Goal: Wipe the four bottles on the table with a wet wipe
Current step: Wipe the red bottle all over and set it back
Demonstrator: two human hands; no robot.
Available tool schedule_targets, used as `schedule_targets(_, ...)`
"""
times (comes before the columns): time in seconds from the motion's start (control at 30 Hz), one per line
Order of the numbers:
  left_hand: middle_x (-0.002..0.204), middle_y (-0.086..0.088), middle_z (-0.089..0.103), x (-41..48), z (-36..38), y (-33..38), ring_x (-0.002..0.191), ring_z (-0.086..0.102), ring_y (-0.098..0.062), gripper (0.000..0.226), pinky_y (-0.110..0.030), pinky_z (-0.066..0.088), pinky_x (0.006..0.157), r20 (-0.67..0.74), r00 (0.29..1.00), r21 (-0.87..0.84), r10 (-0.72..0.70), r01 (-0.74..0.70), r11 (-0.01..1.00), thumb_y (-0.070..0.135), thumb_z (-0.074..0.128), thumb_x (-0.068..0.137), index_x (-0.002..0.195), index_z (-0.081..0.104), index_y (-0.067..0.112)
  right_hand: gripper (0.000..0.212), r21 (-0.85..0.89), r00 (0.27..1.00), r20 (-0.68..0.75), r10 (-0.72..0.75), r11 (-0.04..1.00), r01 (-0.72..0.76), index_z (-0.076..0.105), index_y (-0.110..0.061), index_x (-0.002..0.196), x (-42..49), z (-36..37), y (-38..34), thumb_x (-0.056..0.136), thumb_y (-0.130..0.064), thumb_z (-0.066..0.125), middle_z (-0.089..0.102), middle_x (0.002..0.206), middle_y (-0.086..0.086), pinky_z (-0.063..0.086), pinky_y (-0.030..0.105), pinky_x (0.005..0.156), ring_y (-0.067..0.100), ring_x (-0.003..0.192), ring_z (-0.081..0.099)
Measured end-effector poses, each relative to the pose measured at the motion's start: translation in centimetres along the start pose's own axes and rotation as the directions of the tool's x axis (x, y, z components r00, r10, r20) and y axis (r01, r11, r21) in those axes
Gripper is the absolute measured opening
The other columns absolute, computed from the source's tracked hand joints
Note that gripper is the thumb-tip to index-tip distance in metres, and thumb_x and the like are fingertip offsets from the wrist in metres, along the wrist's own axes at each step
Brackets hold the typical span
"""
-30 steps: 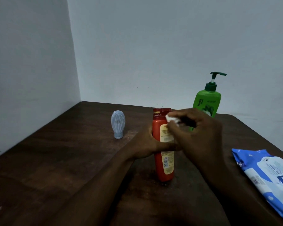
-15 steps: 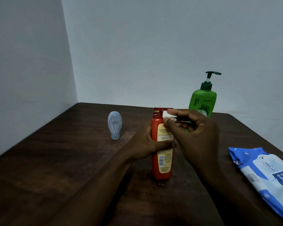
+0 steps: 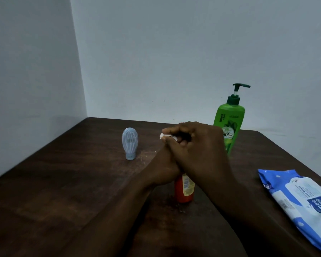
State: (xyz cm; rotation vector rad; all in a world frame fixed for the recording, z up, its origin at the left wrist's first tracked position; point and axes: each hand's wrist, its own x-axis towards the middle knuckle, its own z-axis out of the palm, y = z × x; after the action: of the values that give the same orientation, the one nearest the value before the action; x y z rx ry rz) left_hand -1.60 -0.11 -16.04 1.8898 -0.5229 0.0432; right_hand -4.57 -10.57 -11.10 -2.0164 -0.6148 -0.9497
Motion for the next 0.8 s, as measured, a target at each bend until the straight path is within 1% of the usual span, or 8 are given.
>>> schedule_targets(0.07, 0.121, 0.026, 0.053, 0.2, -0.1, 0.0, 0.119, 0.056, 0.005, 0.047, -0.002, 0.043, 0.087, -0.020, 1.000, -0.019, 0.000, 0.000, 1.000, 0.005, 0.063, 0.094, 0.123, 0.047, 0.037, 0.012, 0.187, 0.994, 0.034, 0.107, 0.976, -0.111, 0.081, -0.024, 0.093, 0.0, -1.8, 0.0, 0.081, -0.021, 0.083, 0.077, 0.083, -0.012, 0.056, 0.015, 0.072, 0.000, 0.079, 0.072)
schedule_targets(0.17, 0.117, 0.015, 0.068, 0.6, -0.3, -0.6, 0.108, 0.065, 0.000, 0.049, -0.031, 0.055, 0.094, -0.056, 0.997, -0.064, -0.060, 0.056, 0.996, 0.025, 0.079, 0.083, 0.122, 0.054, 0.041, 0.017, 0.472, 0.945, -0.078, 0.318, 0.847, -0.246, 0.076, -0.019, 0.101, 0.2, -4.6, 1.7, 0.084, -0.019, 0.078, 0.078, 0.090, -0.008, 0.059, 0.019, 0.069, 0.006, 0.084, 0.074)
schedule_targets(0.27, 0.115, 0.015, 0.066, 0.9, -0.2, -0.9, 0.106, 0.065, -0.002, 0.054, -0.027, 0.055, 0.089, -0.045, 0.997, -0.071, -0.063, 0.060, 0.996, 0.029, 0.079, 0.082, 0.128, 0.051, 0.037, 0.023, 0.681, 0.840, -0.045, 0.541, 0.632, -0.370, 0.074, -0.014, 0.108, 0.0, -5.8, 3.8, 0.085, -0.014, 0.074, 0.078, 0.096, -0.003, 0.056, 0.021, 0.067, 0.012, 0.090, 0.073)
schedule_targets(0.37, 0.123, 0.013, 0.064, 0.7, -0.1, -0.6, 0.112, 0.064, -0.006, 0.062, -0.032, 0.055, 0.094, -0.030, 0.996, -0.086, -0.082, 0.079, 0.993, 0.031, 0.078, 0.083, 0.136, 0.047, 0.034, 0.022, 0.712, 0.795, 0.016, 0.606, 0.551, -0.435, 0.073, -0.014, 0.109, -0.7, -6.1, 4.9, 0.087, -0.011, 0.069, 0.078, 0.102, 0.002, 0.059, 0.022, 0.069, 0.015, 0.095, 0.074)
schedule_targets(0.47, 0.119, 0.020, 0.061, 0.5, 0.0, -0.4, 0.105, 0.062, 0.002, 0.062, -0.019, 0.054, 0.083, 0.002, 0.997, -0.093, -0.077, 0.077, 0.993, 0.029, 0.077, 0.084, 0.131, 0.042, 0.047, 0.020, 0.734, 0.780, 0.097, 0.619, 0.485, -0.476, 0.071, -0.014, 0.110, -1.2, -5.8, 5.0, 0.092, -0.010, 0.064, 0.077, 0.103, 0.004, 0.060, 0.022, 0.067, 0.015, 0.090, 0.074)
schedule_targets(0.53, 0.119, 0.024, 0.057, 0.4, 0.1, -0.2, 0.104, 0.059, 0.006, 0.064, -0.015, 0.052, 0.080, 0.021, 0.997, -0.117, -0.073, 0.075, 0.990, 0.030, 0.079, 0.082, 0.124, 0.038, 0.055, 0.021, 0.731, 0.783, 0.145, 0.605, 0.468, -0.497, 0.070, -0.011, 0.113, -1.3, -5.5, 5.0, 0.094, -0.008, 0.061, 0.076, 0.106, 0.007, 0.060, 0.023, 0.068, 0.016, 0.091, 0.074)
schedule_targets(0.6, 0.130, 0.018, 0.054, 0.4, 0.3, -0.4, 0.115, 0.057, -0.001, 0.073, -0.019, 0.050, 0.087, 0.040, 0.997, -0.151, -0.065, 0.070, 0.986, 0.035, 0.080, 0.077, 0.132, 0.035, 0.052, 0.022, 0.717, 0.798, 0.156, 0.583, 0.488, -0.497, 0.071, -0.010, 0.112, -1.3, -5.3, 5.0, 0.094, -0.006, 0.061, 0.076, 0.107, 0.007, 0.060, 0.024, 0.070, 0.016, 0.094, 0.075)
schedule_targets(0.8, 0.131, 0.018, 0.055, 0.6, 0.7, -0.8, 0.119, 0.056, -0.002, 0.076, -0.018, 0.048, 0.086, 0.056, 0.998, -0.176, -0.038, 0.047, 0.983, 0.038, 0.069, 0.077, 0.144, 0.033, 0.040, 0.021, 0.621, 0.888, 0.048, 0.457, 0.683, -0.385, 0.074, -0.011, 0.110, -0.9, -4.6, 4.1, 0.092, -0.005, 0.067, 0.078, 0.101, -0.001, 0.059, 0.024, 0.072, 0.014, 0.093, 0.075)
